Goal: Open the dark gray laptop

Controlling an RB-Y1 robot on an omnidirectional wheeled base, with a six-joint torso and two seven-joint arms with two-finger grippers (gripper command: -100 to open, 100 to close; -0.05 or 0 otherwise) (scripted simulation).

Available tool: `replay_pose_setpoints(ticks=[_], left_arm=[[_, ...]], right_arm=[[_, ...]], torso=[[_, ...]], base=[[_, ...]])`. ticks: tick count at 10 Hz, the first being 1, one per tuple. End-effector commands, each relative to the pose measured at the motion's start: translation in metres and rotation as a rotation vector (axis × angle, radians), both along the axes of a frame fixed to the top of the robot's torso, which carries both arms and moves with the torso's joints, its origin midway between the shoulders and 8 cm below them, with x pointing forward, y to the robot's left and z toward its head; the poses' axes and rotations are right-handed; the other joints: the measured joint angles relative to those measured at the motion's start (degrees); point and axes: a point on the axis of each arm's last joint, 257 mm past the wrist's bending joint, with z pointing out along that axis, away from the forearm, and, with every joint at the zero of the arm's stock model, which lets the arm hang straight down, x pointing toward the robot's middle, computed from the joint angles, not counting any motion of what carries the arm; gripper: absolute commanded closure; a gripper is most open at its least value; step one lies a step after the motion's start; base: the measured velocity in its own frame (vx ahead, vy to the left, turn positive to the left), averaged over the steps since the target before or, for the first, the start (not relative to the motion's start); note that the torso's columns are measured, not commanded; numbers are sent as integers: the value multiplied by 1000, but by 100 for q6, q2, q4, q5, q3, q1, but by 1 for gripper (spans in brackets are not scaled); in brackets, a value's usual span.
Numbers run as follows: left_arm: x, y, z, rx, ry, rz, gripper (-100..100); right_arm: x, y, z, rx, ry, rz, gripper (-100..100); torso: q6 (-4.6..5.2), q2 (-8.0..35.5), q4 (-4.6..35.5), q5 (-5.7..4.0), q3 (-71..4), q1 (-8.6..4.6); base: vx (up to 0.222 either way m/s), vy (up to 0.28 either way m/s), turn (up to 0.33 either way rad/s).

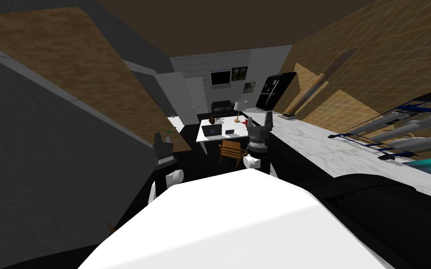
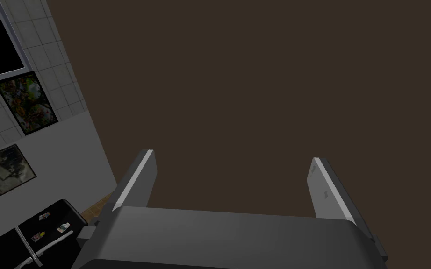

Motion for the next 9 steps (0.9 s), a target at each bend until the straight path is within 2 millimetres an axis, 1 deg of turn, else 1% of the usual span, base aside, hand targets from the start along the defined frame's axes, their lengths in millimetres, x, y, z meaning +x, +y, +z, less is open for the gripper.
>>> replay_pose_setpoints(ticks=[1,3,9], left_arm=[[0,0,0,0,0,0,0],[0,0,0,0,0,0,0],[0,0,0,0,0,0,0]], right_arm=[[0,0,0,0,0,0,0],[0,0,0,0,0,0,0],[0,0,0,0,0,0,0]], torso=[[0,232,235,0,-467,0],[0,1003,1006,0,-2014,0],[0,3539,3537,0,-7073,0]], base=[[0,0,0],[0,0,0],[0,0,0]])
